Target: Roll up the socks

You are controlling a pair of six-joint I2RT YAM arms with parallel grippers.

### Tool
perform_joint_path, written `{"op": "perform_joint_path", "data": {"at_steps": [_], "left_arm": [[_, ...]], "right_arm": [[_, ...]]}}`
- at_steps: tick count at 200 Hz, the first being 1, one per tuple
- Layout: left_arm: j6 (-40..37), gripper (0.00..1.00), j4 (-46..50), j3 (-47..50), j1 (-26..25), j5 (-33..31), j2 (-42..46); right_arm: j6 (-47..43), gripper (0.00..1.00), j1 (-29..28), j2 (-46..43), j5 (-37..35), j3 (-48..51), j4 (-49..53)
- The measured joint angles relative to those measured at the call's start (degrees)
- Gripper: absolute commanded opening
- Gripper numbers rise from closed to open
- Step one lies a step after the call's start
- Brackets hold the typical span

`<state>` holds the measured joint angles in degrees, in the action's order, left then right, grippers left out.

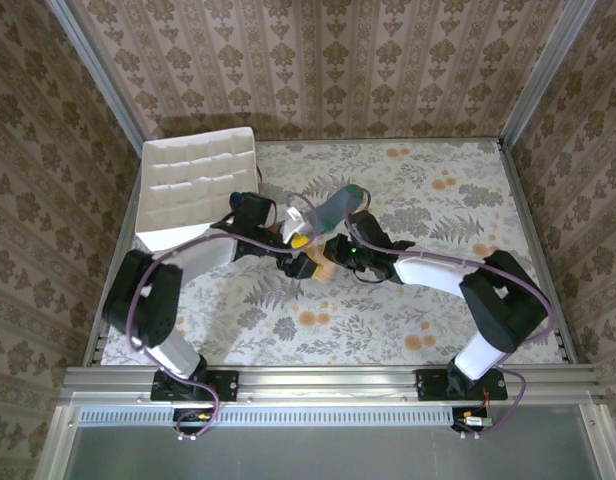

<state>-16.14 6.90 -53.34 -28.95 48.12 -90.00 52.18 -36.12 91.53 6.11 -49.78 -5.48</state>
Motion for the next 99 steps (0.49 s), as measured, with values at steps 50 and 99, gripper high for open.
{"op": "perform_joint_path", "data": {"at_steps": [50, 99], "left_arm": [[7.6, 1.0, -8.0, 7.1, 8.5, -11.2, 14.4], [15.9, 1.0, -2.7, 3.7, 22.1, -13.6, 10.9]], "right_arm": [[-11.7, 0.01, 0.0, -1.8, -3.8, -7.6, 2.4], [-22.5, 0.02, -0.5, 9.1, -3.4, -26.1, 2.0]]}}
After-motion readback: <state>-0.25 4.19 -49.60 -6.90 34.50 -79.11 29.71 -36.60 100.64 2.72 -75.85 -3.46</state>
